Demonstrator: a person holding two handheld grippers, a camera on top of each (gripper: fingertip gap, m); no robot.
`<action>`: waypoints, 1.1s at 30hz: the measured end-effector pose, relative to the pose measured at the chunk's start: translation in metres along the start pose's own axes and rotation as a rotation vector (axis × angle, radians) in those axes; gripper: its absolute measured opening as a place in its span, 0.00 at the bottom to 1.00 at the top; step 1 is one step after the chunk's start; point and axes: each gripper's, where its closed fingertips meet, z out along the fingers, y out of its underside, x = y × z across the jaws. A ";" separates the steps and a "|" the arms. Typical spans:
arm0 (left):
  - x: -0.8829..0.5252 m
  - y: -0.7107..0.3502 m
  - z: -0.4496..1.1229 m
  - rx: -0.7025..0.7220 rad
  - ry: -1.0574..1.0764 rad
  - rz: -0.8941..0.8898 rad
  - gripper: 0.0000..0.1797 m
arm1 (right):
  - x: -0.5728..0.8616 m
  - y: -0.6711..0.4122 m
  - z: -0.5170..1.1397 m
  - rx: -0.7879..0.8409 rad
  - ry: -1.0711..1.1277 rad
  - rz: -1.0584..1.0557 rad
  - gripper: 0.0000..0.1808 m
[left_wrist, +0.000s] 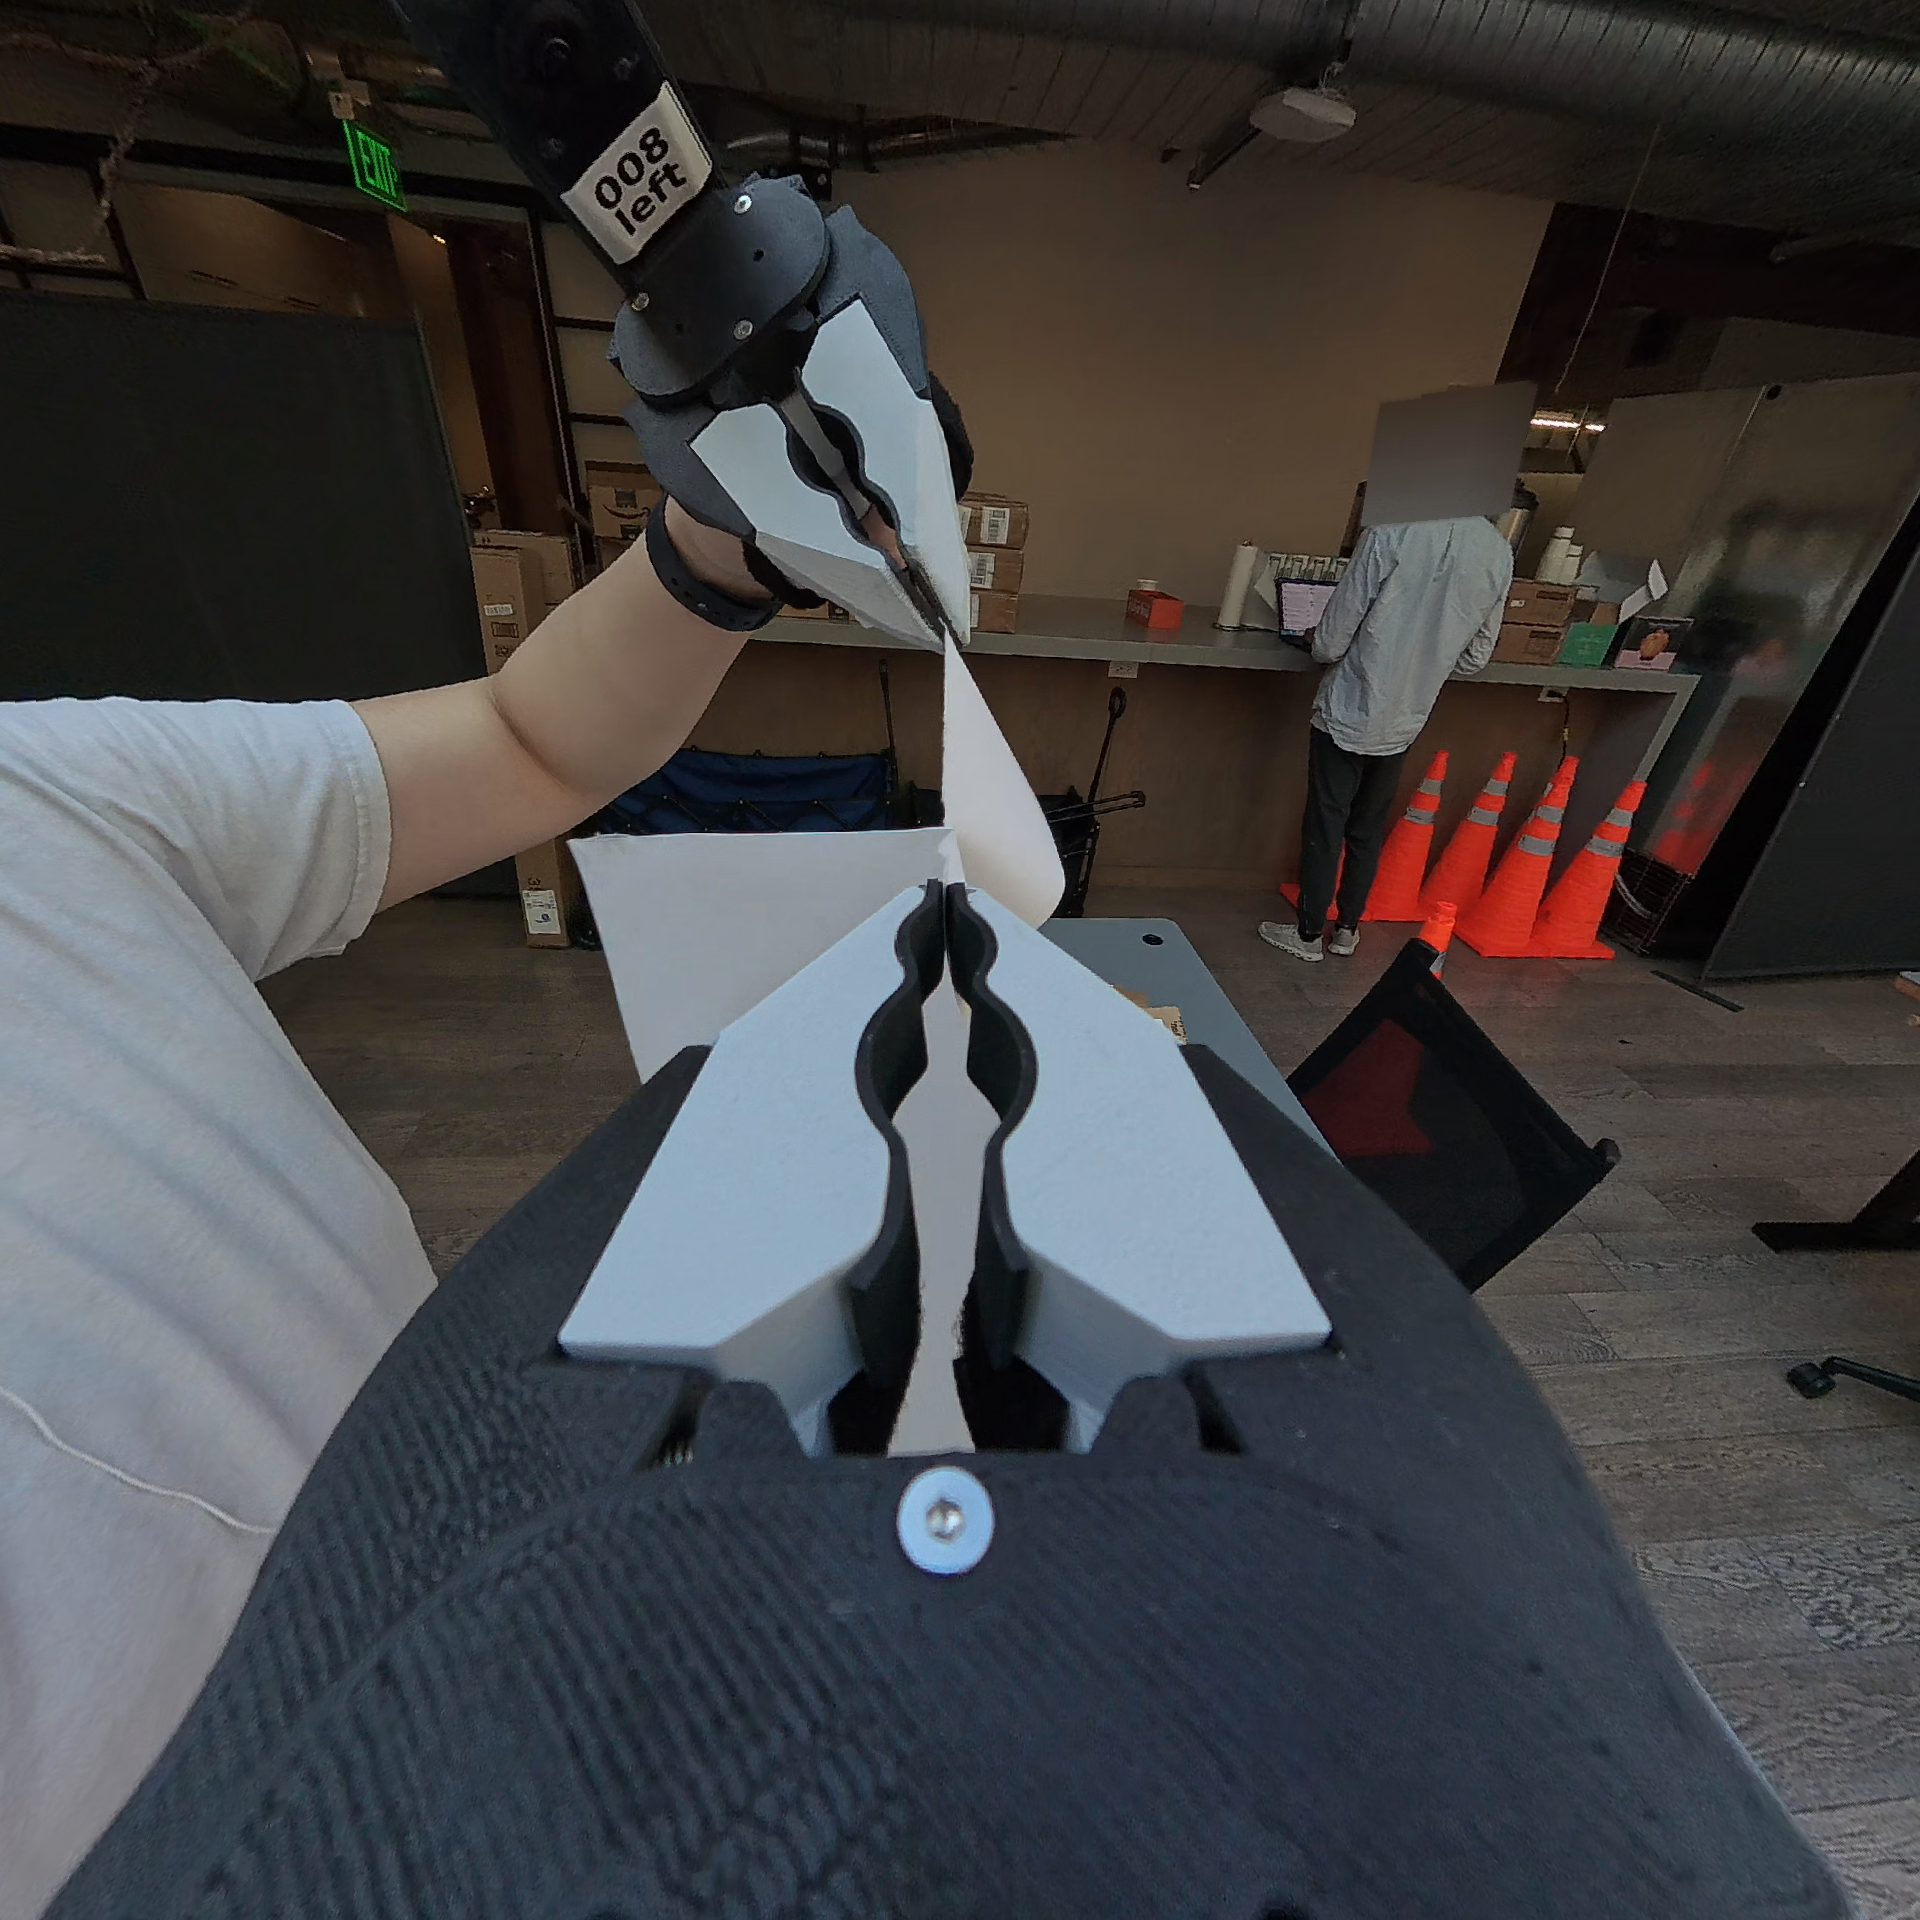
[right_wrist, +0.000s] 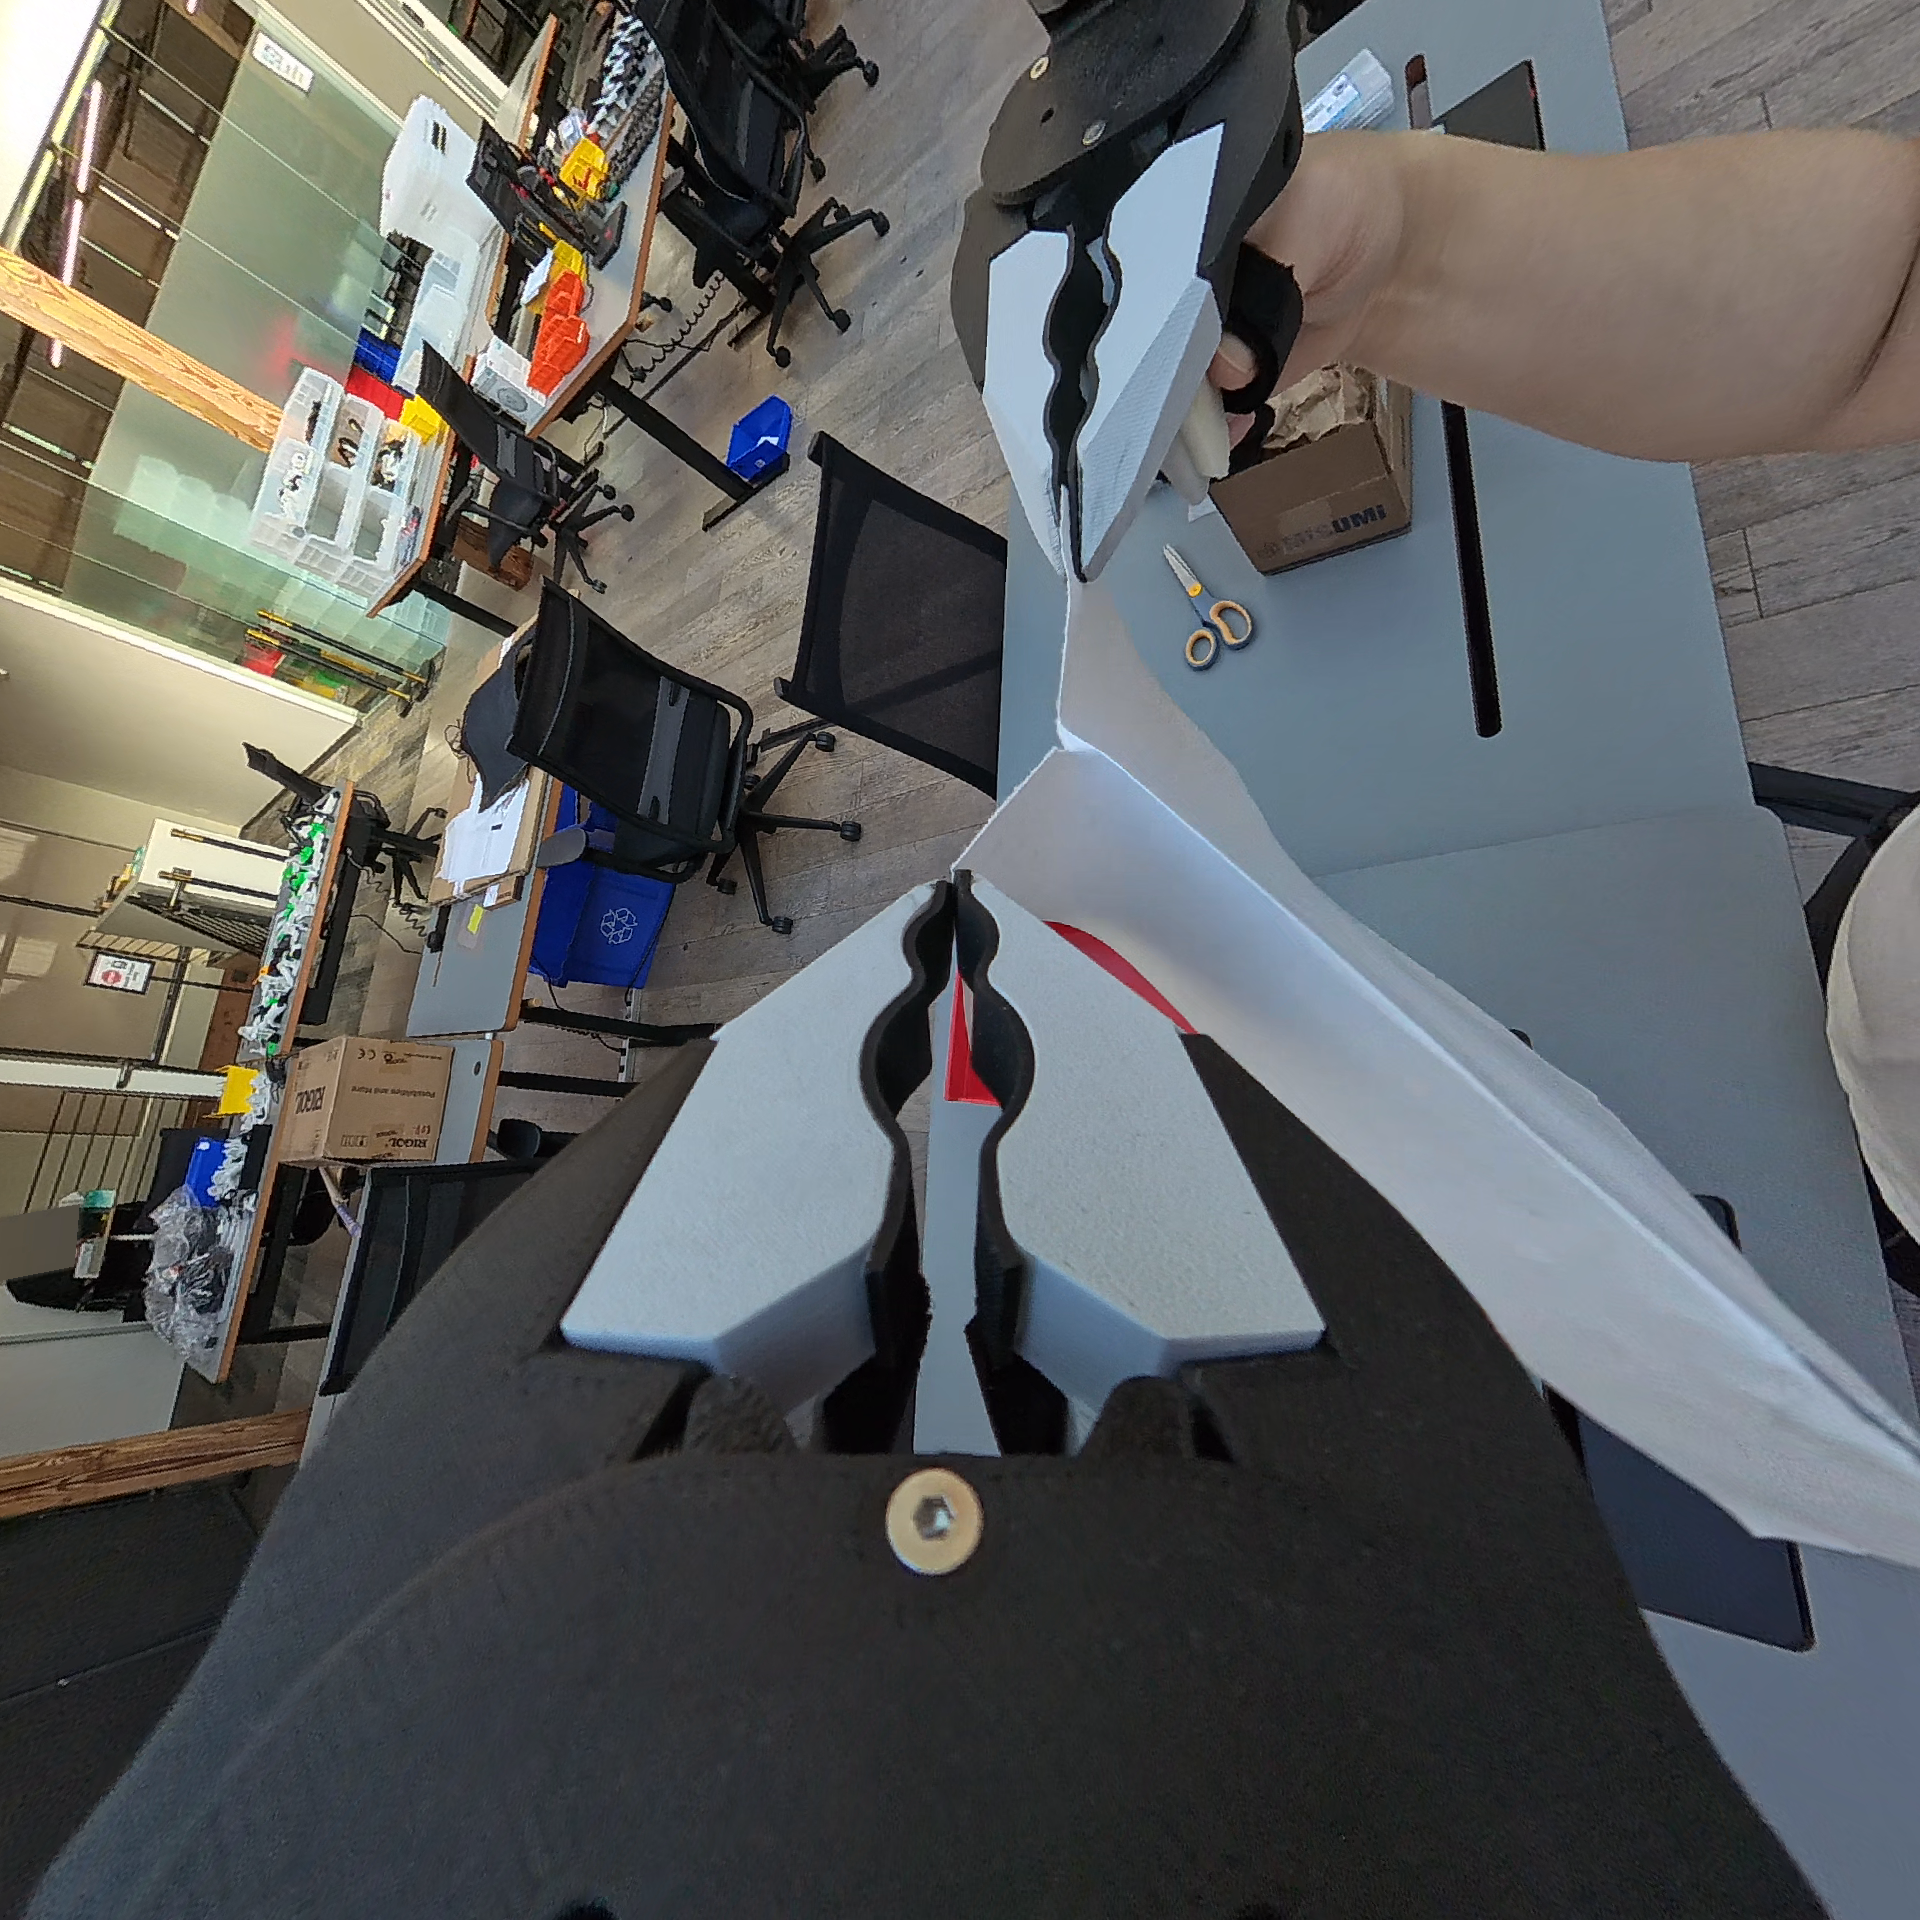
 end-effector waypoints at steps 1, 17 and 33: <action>0.000 0.000 0.001 -0.001 -0.008 -0.003 0.00 | 0.000 -0.001 0.001 0.002 0.003 0.001 0.00; -0.032 0.030 0.007 -0.060 -0.308 -0.231 0.00 | 0.028 0.047 0.022 0.661 0.727 -0.867 0.45; -0.029 0.074 -0.016 -0.173 -0.309 -0.150 0.00 | 0.109 0.012 0.077 0.775 1.482 -0.826 0.07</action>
